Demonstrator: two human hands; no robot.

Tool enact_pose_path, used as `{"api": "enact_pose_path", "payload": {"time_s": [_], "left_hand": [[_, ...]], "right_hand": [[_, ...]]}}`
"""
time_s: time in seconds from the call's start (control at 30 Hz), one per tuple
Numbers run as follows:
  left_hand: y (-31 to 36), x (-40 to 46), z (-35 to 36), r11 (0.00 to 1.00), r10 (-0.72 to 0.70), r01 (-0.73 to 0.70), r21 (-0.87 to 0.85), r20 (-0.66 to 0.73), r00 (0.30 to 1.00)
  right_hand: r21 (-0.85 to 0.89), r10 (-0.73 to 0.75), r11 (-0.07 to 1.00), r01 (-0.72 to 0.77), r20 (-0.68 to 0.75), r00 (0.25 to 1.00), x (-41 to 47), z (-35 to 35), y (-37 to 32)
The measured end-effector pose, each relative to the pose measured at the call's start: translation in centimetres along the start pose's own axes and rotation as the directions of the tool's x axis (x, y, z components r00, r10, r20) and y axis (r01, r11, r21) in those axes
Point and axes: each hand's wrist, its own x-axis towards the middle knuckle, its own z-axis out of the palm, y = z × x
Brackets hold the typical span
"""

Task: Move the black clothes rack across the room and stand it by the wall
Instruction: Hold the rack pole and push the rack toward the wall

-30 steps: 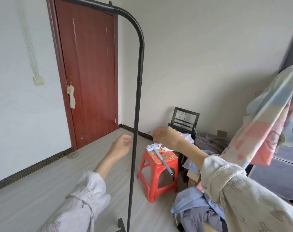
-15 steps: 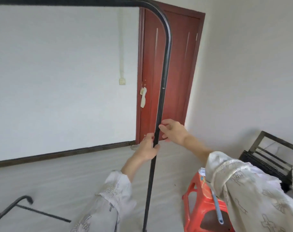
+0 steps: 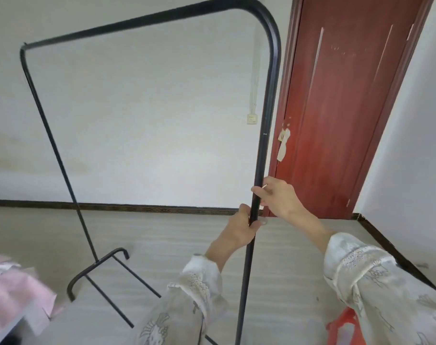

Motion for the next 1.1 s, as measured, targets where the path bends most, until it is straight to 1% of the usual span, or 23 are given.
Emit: {"api": "enact_pose_path", "payload": {"time_s": [0.13, 0.23, 0.43, 0.6, 0.73, 0.83, 0.93, 1.1], "left_hand": [[-0.7, 2.1, -0.3, 0.998, 0.012, -0.007, 0.058, -0.081, 0.997], [-1.5, 3.8, -0.4, 0.995, 0.033, -0.023, 0.096, -0.098, 0.995], [-2.3, 7.4, -1.2, 0.993, 0.025, -0.011, 0.118, -0.118, 0.993], [-3.2, 12.3, -1.8, 0.992, -0.027, 0.045, 0.118, -0.149, 0.988], [-3.6, 16.3, -2.5, 0.991, -0.078, 0.094, 0.092, -0.167, 0.983], [-4.0, 19.9, -2.6, 0.992, -0.109, 0.117, 0.040, -0.169, 0.980], [-4.7, 23.0, -2.8, 0.990, -0.138, 0.129, -0.060, -0.189, 0.972], [-6.6, 26.8, -4.2, 0.983, -0.178, 0.156, -0.101, -0.262, 0.948]], "right_hand": [[-0.008, -0.049, 0.999, 0.049, -0.008, 0.999, 1.8, 0.8, 0.5], [0.005, -0.088, 0.996, 0.088, -0.007, 0.996, 3.3, 1.6, 0.8], [0.023, -0.117, 0.993, 0.117, 0.015, 0.993, 7.7, 2.4, 1.7], [0.049, -0.155, 0.987, 0.153, 0.041, 0.987, 13.2, 3.5, 2.9], [0.087, -0.212, 0.975, 0.202, 0.122, 0.970, 18.4, 4.2, 4.0], [0.161, -0.263, 0.960, 0.231, 0.226, 0.938, 23.1, 4.8, 4.7], [0.183, -0.337, 0.940, 0.290, 0.349, 0.875, 27.0, 5.7, 4.8], [0.229, -0.418, 0.908, 0.352, 0.420, 0.805, 31.8, 7.2, 4.7]]}}
